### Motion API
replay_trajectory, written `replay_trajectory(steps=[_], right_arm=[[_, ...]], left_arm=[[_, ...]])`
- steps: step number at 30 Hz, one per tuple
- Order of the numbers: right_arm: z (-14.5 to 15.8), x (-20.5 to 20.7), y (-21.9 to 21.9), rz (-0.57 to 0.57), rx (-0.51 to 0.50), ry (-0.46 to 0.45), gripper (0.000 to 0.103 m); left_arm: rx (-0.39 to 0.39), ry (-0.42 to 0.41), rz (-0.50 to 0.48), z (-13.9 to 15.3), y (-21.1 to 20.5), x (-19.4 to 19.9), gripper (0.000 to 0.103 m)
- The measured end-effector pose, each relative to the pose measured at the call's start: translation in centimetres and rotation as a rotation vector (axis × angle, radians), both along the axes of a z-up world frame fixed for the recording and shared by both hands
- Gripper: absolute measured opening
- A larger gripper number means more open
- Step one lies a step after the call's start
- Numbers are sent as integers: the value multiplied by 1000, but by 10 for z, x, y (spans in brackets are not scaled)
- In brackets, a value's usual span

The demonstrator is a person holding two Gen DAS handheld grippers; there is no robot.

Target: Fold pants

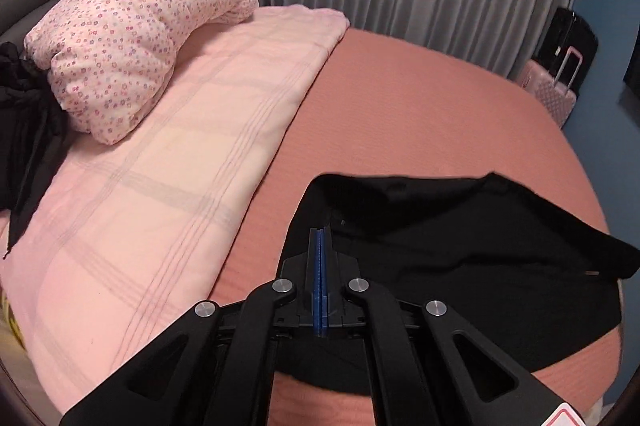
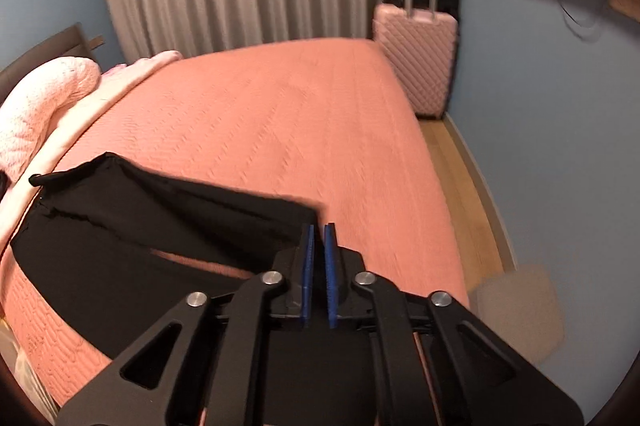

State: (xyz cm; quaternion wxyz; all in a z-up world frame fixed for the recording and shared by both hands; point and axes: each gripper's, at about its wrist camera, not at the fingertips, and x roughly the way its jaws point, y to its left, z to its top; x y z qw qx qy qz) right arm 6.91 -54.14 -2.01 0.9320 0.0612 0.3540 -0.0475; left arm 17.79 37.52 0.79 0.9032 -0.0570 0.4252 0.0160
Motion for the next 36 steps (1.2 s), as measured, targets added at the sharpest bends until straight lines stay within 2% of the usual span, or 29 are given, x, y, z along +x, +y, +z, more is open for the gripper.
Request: replay_trajectory(steps=[1, 3, 4, 6, 7, 8, 11, 13, 16, 17, 19, 21, 22, 23, 25, 27, 28, 30, 33, 36], right_arm=[[-1, -2, -4, -22, 12, -11, 5], [0, -5, -12, -67, 52, -36, 5], [1, -4, -12, -74, 52, -40, 5], [6, -3, -6, -75, 40, -34, 5], [10, -1, -1, -67, 27, -29, 5], [15, -1, 3, -59, 14, -28, 5], [21, -3, 8, -57, -2, -18, 5], [23, -3, 10, -62, 4, -19, 5], [21, 1, 17, -61, 21, -22, 5], [19, 3, 21, -60, 22, -21, 5], [12, 11, 28, -50, 38, -14, 5], [8, 17, 36, -41, 40, -7, 5], [5, 21, 41, -33, 42, -1, 5], [5, 23, 46, -30, 35, 3, 5], [5, 27, 54, -18, 36, 6, 5], [8, 28, 59, -19, 33, -1, 5], [10, 29, 60, -21, 38, -6, 5], [13, 30, 62, -25, 36, -9, 5], [20, 25, 64, -22, 46, -26, 5], [29, 12, 69, -8, 61, -51, 5]], left_arm=[[-13, 9, -15, -7, -4, 2, 0], [-89, 37, -43, -26, -17, 16, 0], [-121, 46, -57, -35, -28, 31, 3], [-163, 56, -63, -51, -42, 59, 16], [-191, 69, -40, -62, -47, 75, 37], [-212, 67, -8, -68, -47, 89, 42], [-273, 45, 39, -76, -40, 119, 42], [-248, 47, 45, -78, -40, 134, 42], [-193, 58, 40, -83, -43, 144, 54], [-171, 59, 41, -85, -43, 147, 55], [-151, 60, 38, -89, -42, 158, 55], [-145, 54, 23, -91, -42, 171, 50], [-145, 72, 3, -94, -43, 178, 24], [-162, 103, -31, -98, -44, 185, 3], [-211, 145, -64, -102, -47, 189, 2], [-225, 160, -116, -99, -53, 184, 2], [-228, 152, -135, -95, -55, 177, 1], [-285, 132, -152, -85, -50, 161, 1], [-347, 102, -169, -63, -36, 126, 1], [-416, 72, -197, -31, -18, 69, 1]])
